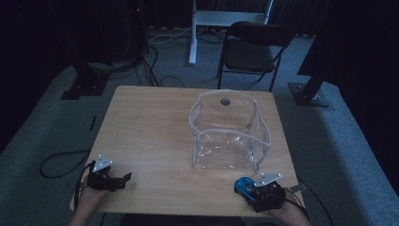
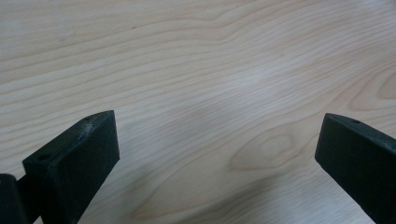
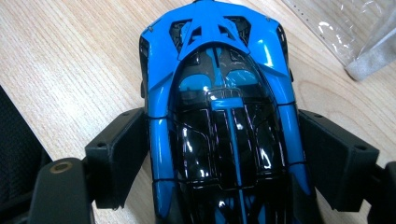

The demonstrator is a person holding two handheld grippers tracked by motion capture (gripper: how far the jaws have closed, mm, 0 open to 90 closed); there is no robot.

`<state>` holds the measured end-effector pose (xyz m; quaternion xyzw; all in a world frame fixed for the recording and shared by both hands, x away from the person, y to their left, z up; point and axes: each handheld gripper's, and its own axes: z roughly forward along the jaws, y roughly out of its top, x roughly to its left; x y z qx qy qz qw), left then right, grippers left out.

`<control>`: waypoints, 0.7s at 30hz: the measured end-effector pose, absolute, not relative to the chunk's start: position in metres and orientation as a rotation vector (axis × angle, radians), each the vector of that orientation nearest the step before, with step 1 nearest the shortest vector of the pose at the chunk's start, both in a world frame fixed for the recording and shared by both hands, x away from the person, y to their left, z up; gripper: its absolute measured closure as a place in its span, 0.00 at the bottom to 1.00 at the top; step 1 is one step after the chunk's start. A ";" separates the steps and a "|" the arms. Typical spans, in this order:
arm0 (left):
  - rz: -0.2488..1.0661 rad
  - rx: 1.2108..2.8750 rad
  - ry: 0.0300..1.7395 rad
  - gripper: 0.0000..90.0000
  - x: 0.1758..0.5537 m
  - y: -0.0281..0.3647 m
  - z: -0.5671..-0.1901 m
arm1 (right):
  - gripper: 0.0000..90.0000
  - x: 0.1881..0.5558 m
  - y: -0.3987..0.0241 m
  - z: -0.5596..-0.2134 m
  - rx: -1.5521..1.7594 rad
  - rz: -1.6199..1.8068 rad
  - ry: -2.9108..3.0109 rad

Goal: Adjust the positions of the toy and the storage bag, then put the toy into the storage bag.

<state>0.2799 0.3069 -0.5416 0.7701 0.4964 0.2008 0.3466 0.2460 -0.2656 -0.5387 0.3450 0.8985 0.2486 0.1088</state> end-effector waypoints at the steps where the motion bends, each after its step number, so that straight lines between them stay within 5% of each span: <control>1: 0.526 2.002 1.292 0.00 0.280 0.309 -0.542 | 0.22 0.246 -0.265 -0.538 1.014 0.728 2.645; 21: 0.542 2.065 1.355 0.03 0.289 0.308 -0.552 | 0.26 0.257 -0.261 -0.536 0.972 0.698 2.707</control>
